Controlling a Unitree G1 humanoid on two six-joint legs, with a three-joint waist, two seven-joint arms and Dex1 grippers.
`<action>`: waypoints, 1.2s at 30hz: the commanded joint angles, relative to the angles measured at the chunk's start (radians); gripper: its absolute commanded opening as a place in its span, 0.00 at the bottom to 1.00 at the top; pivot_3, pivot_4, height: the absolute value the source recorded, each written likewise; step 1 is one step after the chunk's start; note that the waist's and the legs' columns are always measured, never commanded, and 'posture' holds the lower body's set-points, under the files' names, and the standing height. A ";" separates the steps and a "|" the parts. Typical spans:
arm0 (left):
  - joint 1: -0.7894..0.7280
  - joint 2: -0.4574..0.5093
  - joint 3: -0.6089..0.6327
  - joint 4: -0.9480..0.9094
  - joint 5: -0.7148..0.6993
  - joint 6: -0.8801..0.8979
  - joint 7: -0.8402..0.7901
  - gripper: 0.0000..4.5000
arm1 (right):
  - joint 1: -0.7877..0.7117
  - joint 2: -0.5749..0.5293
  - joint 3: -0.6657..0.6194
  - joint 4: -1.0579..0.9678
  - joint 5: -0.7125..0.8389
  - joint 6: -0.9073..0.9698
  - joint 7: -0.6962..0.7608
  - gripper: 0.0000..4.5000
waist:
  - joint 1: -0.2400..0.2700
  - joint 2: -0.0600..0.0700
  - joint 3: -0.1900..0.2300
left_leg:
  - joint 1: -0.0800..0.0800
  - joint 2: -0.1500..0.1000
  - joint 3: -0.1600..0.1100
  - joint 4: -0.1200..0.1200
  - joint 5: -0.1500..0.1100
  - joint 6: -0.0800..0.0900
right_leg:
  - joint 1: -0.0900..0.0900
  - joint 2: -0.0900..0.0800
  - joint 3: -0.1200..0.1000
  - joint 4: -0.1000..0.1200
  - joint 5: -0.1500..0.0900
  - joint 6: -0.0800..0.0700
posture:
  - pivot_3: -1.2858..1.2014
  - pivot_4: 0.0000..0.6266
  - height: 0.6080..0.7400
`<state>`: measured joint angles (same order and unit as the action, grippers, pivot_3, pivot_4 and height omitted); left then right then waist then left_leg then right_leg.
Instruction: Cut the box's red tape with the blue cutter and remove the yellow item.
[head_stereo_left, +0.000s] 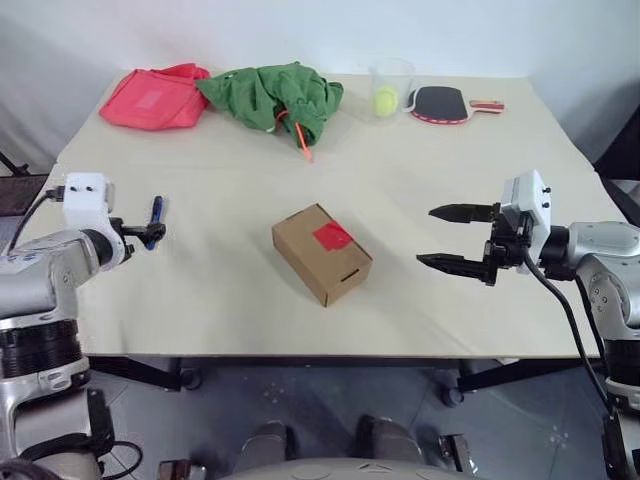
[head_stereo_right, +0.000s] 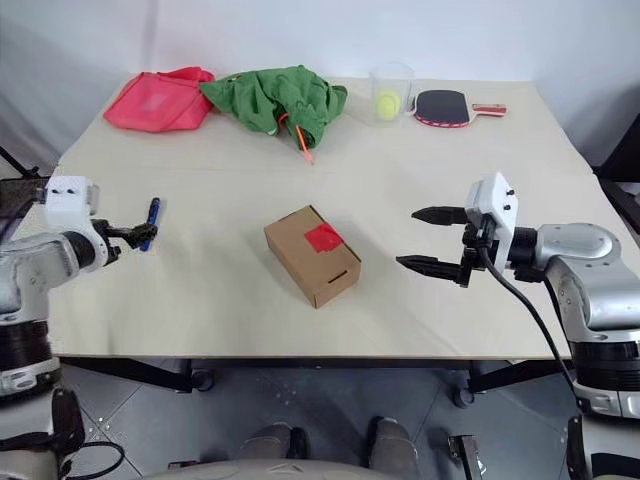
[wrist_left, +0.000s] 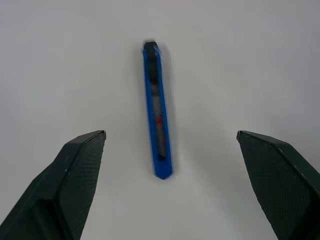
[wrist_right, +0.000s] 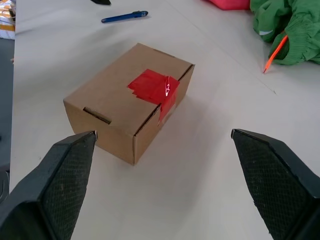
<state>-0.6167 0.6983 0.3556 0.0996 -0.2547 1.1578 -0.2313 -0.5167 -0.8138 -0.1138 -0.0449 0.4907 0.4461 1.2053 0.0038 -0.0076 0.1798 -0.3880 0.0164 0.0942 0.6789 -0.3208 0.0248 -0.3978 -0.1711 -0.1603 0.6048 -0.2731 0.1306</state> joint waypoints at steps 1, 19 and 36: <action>-0.026 -0.013 0.007 0.062 0.019 -0.014 0.029 0.99 | -0.002 -0.011 -0.015 -0.050 0.025 0.013 -0.005 1.00 | -0.004 0.000 0.000 | 0.000 0.000 0.000 0.000 0.000 0.000 | 0.000 0.000 0.000 0.000 0.000 0.000 | 0.52 0.24 1.00; -0.147 0.016 -0.140 0.473 0.097 -0.233 -0.055 0.95 | 0.016 -0.042 -0.028 -0.096 0.031 0.061 -0.025 1.00 | 0.006 -0.001 0.000 | 0.001 0.000 0.001 0.002 0.000 -0.001 | 0.000 0.001 0.002 0.002 0.000 0.000 | 0.52 0.24 1.00; -0.047 0.095 -0.166 0.384 0.086 -0.171 -0.155 0.09 | -0.012 -0.037 -0.023 -0.067 0.014 0.051 -0.034 1.00 | -0.015 0.000 0.000 | 0.003 0.001 0.003 0.001 0.000 -0.001 | 0.000 0.001 0.003 0.003 0.000 0.000 | 0.52 0.24 1.00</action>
<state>-0.7170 0.7704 0.2045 0.4798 -0.1793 0.9426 -0.3642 -0.5138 -0.8292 -0.1154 -0.0985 0.4961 0.5052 1.1734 -0.0112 -0.0077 0.1799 -0.3851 0.0174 0.0967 0.6793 -0.3207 0.0236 -0.3978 -0.1703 -0.1579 0.6074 -0.2732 0.1304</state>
